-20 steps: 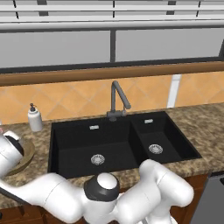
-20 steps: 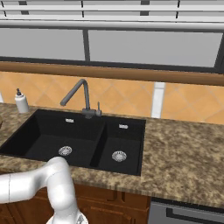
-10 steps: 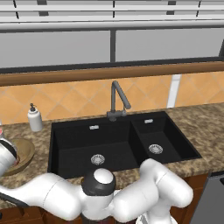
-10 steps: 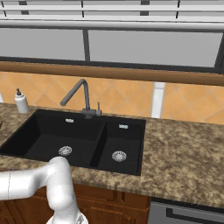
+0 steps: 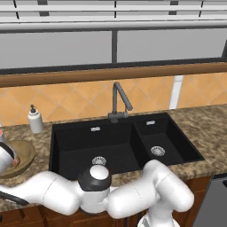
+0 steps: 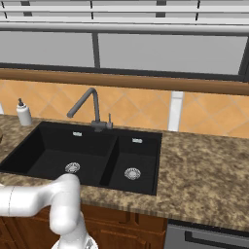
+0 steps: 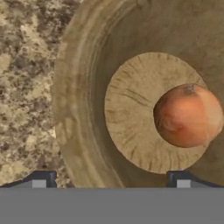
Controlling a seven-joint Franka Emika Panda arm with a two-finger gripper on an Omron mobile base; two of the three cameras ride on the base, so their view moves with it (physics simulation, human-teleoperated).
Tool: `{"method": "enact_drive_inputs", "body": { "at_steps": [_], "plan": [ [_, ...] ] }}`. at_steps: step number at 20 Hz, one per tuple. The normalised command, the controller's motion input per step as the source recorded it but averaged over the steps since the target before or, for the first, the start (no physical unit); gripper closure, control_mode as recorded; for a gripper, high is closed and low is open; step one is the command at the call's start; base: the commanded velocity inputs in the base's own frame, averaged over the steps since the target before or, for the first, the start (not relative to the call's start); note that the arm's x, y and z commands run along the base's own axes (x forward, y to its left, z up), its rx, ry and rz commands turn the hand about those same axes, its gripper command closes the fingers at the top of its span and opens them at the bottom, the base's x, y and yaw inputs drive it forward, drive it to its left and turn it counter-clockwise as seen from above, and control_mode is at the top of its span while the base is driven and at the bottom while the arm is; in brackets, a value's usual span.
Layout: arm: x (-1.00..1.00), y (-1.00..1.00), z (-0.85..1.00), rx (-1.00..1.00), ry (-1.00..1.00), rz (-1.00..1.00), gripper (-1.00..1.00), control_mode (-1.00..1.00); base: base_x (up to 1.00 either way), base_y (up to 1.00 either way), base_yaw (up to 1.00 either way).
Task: Pick the onion from the sink and place it in the bowl. Then pick the bowl and place it in the microwave. Then close the microwave door and press the start button.
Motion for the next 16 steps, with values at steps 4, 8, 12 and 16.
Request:
{"method": "enact_drive_inputs", "body": {
  "at_steps": [4,8,12,16],
  "plan": [
    [0.0,0.14,-0.11,-0.13,0.02,0.0,-1.0,-1.0,0.0,0.0,0.0],
    [0.04,0.07,-0.1,-0.13,0.0,0.01,1.0,-1.0,0.0,0.0,0.0],
    [0.0,0.03,0.0,-0.12,-0.02,0.0,1.0,-1.0,0.0,0.0,0.0],
    [0.0,0.0,0.02,-0.03,-0.02,0.0,1.0,-1.0,0.0,0.0,0.0]
  ]
}}
